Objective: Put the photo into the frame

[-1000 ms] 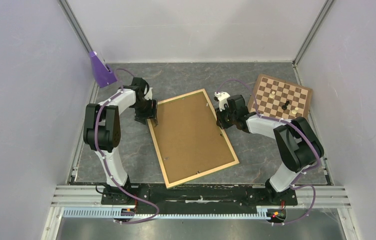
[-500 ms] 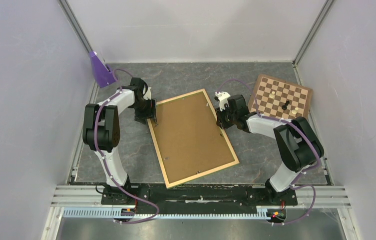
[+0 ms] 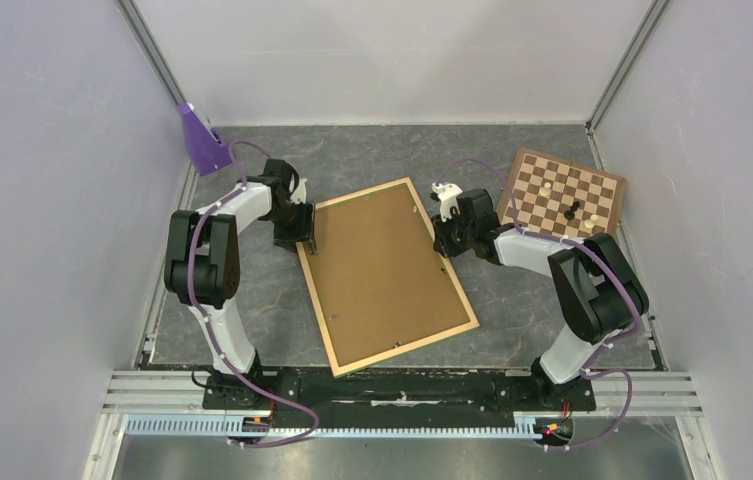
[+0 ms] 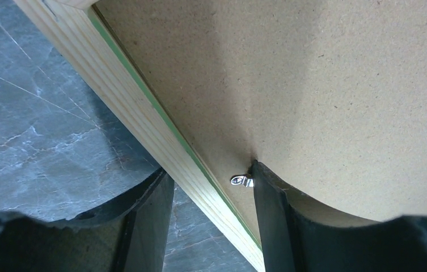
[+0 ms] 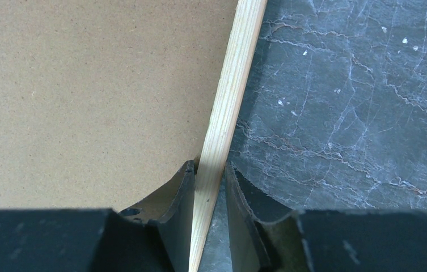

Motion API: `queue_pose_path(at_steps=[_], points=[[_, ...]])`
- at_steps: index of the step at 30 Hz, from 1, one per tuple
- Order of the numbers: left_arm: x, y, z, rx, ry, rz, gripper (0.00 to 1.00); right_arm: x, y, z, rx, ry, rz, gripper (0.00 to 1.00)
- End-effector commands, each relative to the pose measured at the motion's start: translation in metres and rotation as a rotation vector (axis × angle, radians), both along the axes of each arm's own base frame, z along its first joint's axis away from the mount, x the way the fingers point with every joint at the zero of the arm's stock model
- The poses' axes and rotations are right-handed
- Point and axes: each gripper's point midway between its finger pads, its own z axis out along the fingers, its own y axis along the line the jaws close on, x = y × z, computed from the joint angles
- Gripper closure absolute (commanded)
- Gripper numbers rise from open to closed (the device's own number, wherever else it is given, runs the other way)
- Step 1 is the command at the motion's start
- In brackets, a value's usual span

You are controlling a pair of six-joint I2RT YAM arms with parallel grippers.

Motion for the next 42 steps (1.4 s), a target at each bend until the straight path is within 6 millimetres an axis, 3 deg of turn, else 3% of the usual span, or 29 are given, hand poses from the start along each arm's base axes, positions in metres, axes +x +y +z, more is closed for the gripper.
queue_pose_path(at_steps=[1,18,27,34,42], points=[[-0.017,-0.008,0.002,-0.010,0.028,-0.067,0.41,0.008,0.002,-0.003,0.003,-0.010,-0.002,0.74],[-0.042,-0.016,-0.006,-0.028,0.080,-0.157,0.52,0.008,0.001,-0.006,-0.003,-0.005,-0.004,0.73],[-0.046,-0.029,-0.006,-0.054,0.120,-0.190,0.36,0.007,0.002,-0.005,-0.002,-0.005,-0.002,0.74],[-0.049,-0.021,-0.004,-0.018,0.107,-0.184,0.36,0.007,0.002,-0.007,-0.002,0.000,-0.003,0.74],[-0.038,-0.014,-0.001,0.033,0.058,-0.197,0.40,0.006,0.003,-0.006,0.004,0.003,0.000,0.74]])
